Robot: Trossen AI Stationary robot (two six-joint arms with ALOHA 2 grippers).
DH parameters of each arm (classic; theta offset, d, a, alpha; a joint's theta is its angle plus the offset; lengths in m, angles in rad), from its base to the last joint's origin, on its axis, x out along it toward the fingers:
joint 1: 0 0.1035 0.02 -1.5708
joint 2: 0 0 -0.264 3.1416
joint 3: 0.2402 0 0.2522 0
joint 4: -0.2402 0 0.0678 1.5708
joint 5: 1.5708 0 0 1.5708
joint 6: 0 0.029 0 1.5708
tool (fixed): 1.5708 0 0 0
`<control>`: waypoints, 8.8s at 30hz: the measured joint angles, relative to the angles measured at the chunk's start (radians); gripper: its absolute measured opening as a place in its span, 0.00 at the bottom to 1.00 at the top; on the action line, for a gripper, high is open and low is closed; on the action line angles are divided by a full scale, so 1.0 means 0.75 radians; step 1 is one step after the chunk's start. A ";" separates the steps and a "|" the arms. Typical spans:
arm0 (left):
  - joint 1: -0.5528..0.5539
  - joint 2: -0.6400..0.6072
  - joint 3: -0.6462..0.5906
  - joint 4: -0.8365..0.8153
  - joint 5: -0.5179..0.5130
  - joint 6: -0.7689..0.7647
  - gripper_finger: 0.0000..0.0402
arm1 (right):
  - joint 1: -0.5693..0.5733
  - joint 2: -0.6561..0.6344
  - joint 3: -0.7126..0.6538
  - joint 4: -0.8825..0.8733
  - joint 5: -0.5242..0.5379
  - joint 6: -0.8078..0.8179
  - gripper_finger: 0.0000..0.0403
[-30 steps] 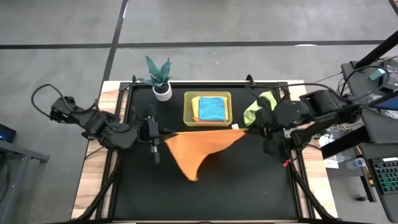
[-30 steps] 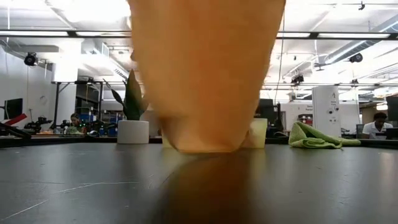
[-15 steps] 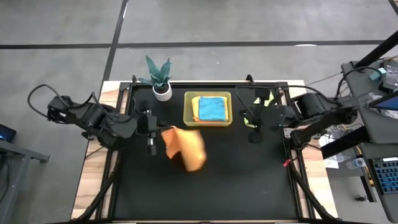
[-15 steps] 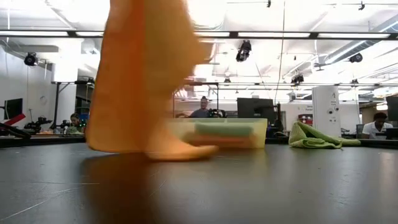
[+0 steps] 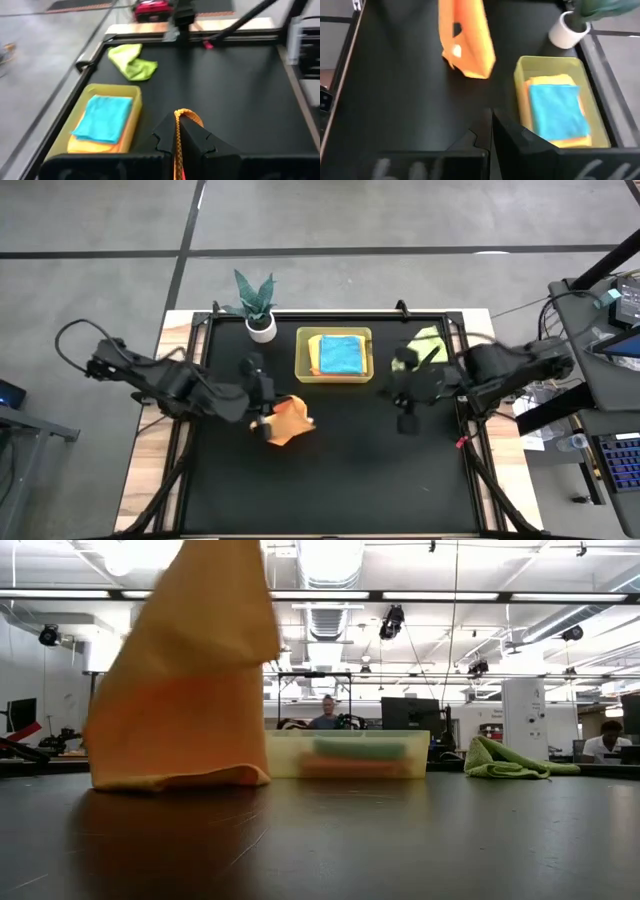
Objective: Fold microfiber towels
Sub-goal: Fold the yellow towel on the table
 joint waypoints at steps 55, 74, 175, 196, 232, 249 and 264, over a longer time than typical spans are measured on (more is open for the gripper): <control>0.002 0.121 -0.001 0.030 -0.151 -0.087 0.00 | -0.391 0.480 -1.034 2.114 -0.791 -0.423 0.05; 0.041 0.069 -0.013 -0.177 0.125 -0.131 0.00 | -0.165 -0.186 -0.596 0.857 -0.068 -0.610 0.02; 0.124 0.754 -0.264 0.129 0.486 -0.094 0.20 | 0.026 0.303 -0.947 0.742 0.066 0.154 0.11; 0.163 0.627 -0.289 -0.224 0.327 0.091 0.41 | -0.088 0.302 -0.948 0.856 0.091 -0.099 0.22; 0.235 0.547 -0.631 0.706 0.876 0.240 0.04 | -0.162 0.292 -1.238 1.380 -0.134 -0.186 0.02; 0.197 0.322 -0.800 0.376 0.733 -0.132 0.13 | -0.153 0.290 -1.238 1.437 -0.132 -0.115 0.02; 0.093 0.447 -0.928 0.906 0.453 0.089 0.45 | -0.153 0.304 -1.238 1.488 -0.132 -0.103 0.02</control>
